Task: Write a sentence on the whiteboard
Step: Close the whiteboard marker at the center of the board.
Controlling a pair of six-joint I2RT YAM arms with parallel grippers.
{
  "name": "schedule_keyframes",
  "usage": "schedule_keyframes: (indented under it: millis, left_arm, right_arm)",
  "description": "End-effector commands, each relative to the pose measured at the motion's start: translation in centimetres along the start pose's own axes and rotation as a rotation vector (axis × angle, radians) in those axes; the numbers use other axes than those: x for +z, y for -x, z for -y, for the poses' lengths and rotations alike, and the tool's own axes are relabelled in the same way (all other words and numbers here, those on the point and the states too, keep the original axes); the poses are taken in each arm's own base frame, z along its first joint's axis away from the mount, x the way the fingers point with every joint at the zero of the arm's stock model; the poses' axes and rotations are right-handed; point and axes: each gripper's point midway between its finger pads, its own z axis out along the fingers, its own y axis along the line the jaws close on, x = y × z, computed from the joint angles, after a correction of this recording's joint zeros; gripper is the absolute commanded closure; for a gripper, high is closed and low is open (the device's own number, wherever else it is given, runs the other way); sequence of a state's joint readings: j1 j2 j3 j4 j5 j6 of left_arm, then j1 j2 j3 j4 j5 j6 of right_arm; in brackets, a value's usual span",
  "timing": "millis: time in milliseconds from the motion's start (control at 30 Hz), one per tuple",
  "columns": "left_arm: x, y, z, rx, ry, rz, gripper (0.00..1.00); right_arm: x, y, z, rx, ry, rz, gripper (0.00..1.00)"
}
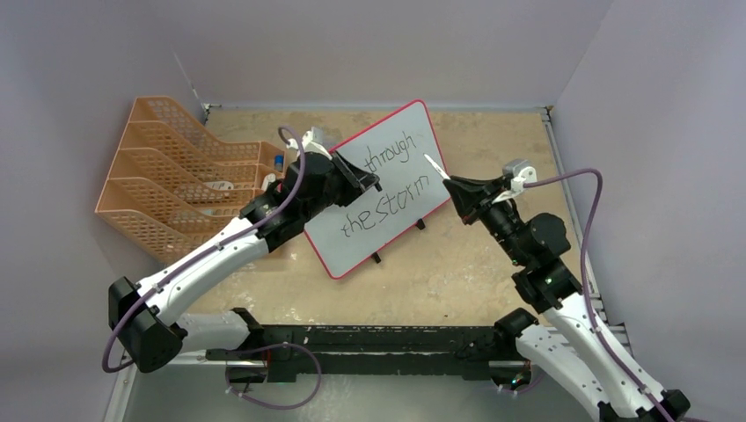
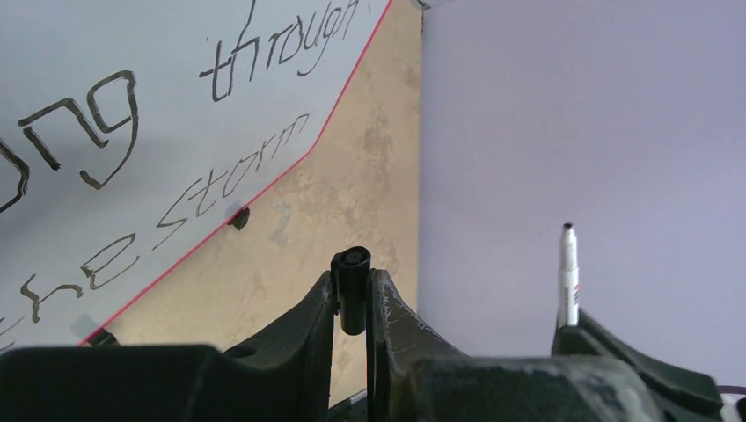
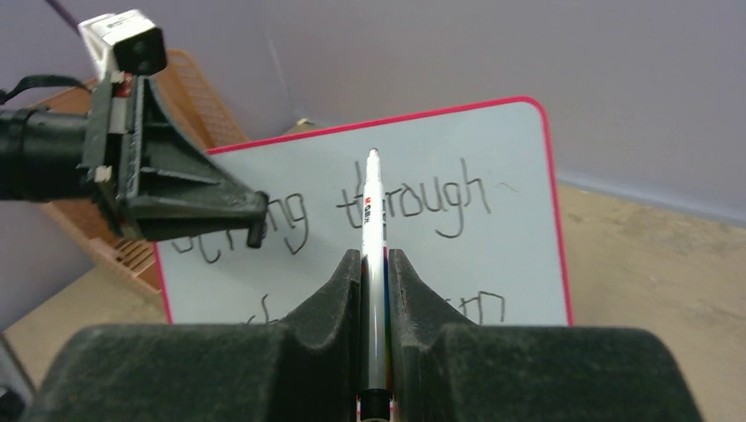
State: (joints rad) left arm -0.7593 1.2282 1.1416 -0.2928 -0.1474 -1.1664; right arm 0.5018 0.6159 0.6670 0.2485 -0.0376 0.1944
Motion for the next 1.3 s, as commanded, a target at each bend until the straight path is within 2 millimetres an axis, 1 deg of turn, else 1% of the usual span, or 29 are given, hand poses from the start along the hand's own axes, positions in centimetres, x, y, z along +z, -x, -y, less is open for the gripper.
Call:
schedule_keyframes:
  millis: [0,133,200,400,500,600,767,967,1133,1267]
  left_arm:
    - [-1.1,3.4,3.1,-0.202,-0.126,0.154,1.00]
    - [-1.4,4.6,3.2,-0.287,-0.178,0.222,1.00]
    - [-1.6,5.1,3.9,-0.315,-0.212,0.242,1.00]
    - [-1.4,5.3,4.5,-0.401,-0.259,0.240,1.00]
    - [-1.4,5.4,4.7,-0.420,-0.272,0.242,1.00]
    - [-1.5,5.3,4.7,-0.427,-0.274,0.237,1.00]
    - [-1.6,5.2,4.2,-0.460,-0.272,0.235,1.00]
    - [-1.7,5.0,4.4,-0.463,-0.279,0.224,1.00]
    - [-1.6,5.0,4.3,-0.478,-0.284,0.225,1.00]
    - [-1.7,4.9,4.6,-0.478,-0.296,0.216,1.00]
  right_arm:
    - [0.5,1.9,-3.0,0.013,0.170,0.093,1.00]
    - [1.1,1.2,-3.7,0.027,0.211,0.091,1.00]
    - [1.4,0.8,-4.2,0.033,0.231,0.085,1.00]
    - [2.0,0.3,-6.6,0.057,0.291,0.099,1.00]
    - [2.3,-0.4,-7.7,0.060,0.300,0.087,1.00]
    - [2.4,-0.8,-7.6,0.067,0.283,0.089,1.00]
    - [2.6,-1.2,-7.3,0.070,0.267,0.075,1.00]
    - [2.7,-1.5,-6.9,0.076,0.240,0.071,1.00]
    - [2.8,-1.8,-7.0,0.077,0.244,0.055,1.00]
    - [2.8,-2.0,-6.9,0.077,0.241,0.051,1.00]
